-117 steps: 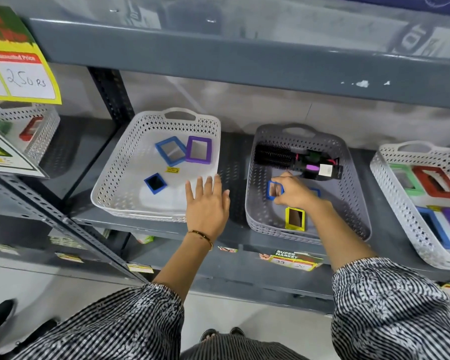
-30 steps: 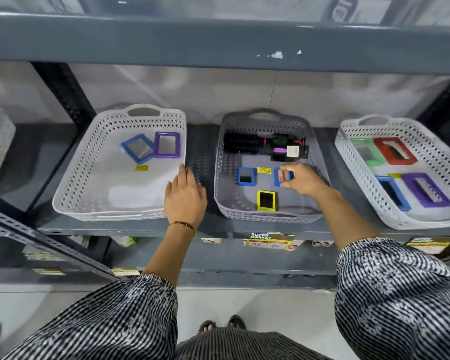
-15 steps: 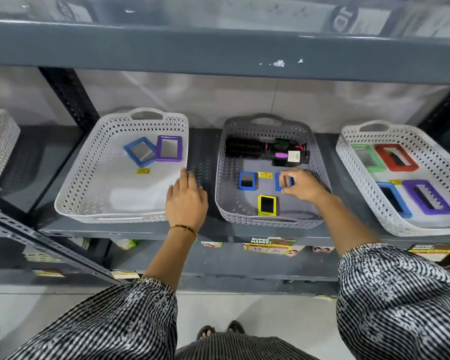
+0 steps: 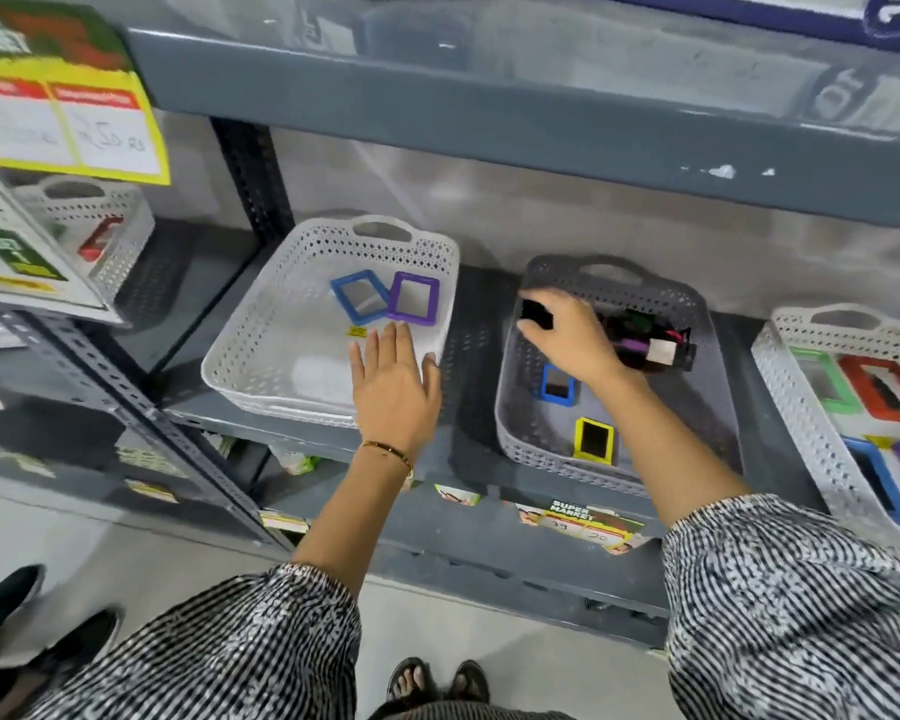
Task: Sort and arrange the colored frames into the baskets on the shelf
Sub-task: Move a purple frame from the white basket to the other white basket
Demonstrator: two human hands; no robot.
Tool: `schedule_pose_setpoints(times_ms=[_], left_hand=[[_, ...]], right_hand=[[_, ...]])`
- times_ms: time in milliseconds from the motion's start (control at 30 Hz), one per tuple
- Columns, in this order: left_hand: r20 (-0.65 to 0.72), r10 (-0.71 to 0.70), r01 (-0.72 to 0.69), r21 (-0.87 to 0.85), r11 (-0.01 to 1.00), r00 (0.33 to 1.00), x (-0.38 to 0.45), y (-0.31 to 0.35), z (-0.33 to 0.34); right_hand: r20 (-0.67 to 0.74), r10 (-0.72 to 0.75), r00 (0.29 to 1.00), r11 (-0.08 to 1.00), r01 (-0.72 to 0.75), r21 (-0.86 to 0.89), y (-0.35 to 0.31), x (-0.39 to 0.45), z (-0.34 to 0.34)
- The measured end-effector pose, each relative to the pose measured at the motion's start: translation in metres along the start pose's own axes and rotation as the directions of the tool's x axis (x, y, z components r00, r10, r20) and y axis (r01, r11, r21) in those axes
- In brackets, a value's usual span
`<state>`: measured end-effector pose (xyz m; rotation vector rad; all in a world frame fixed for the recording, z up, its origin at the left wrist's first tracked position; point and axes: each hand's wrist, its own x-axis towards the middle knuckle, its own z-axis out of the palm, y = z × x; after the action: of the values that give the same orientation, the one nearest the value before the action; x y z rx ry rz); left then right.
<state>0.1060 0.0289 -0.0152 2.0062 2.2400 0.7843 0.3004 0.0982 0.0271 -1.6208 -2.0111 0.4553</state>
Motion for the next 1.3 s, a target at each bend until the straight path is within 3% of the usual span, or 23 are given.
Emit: schedule_pose_setpoints(times_ms=[67, 167, 367, 533, 867, 1100, 1233, 1300], left_hand=[[-0.009, -0.031, 0.031, 0.044, 0.999, 0.999, 0.001, -0.013, -0.005], [0.022, -0.069, 0.066, 0.110, 0.992, 0.997, 0.002, -0.026, -0.008], [0.077, -0.108, 0.096, 0.138, 0.986, 0.991, -0.003, -0.029, 0.001], [0.066, -0.110, 0.099, 0.153, 0.983, 0.992, -0.003, -0.031, 0.004], [0.057, -0.118, 0.107, 0.172, 0.979, 0.991, -0.001, -0.029, 0.007], [0.076, -0.099, 0.085, 0.168, 0.982, 0.992, -0.002, -0.030, 0.008], [0.089, -0.092, 0.077, 0.166, 0.983, 0.992, -0.001, -0.031, 0.008], [0.100, -0.089, 0.073, 0.161, 0.984, 0.991, -0.002, -0.031, 0.008]], right_hand=[[0.025, -0.070, 0.997, 0.998, 0.070, -0.004, -0.027, 0.020, 0.017], [0.181, -0.078, 0.980, 0.996, 0.082, -0.014, -0.055, 0.050, 0.047], [0.449, 0.008, 0.893, 0.953, 0.129, -0.274, -0.076, 0.093, 0.102], [0.476, 0.069, 0.877, 0.901, 0.150, -0.407, -0.083, 0.114, 0.121], [0.562, 0.168, 0.810, 0.922, 0.073, -0.381, -0.076, 0.132, 0.123], [0.628, 0.159, 0.762, 0.902, 0.147, -0.406, -0.078, 0.117, 0.130], [0.565, 0.111, 0.817, 0.899, 0.161, -0.408, -0.078, 0.117, 0.125], [0.589, 0.144, 0.795, 0.895, 0.149, -0.421, -0.080, 0.117, 0.122]])
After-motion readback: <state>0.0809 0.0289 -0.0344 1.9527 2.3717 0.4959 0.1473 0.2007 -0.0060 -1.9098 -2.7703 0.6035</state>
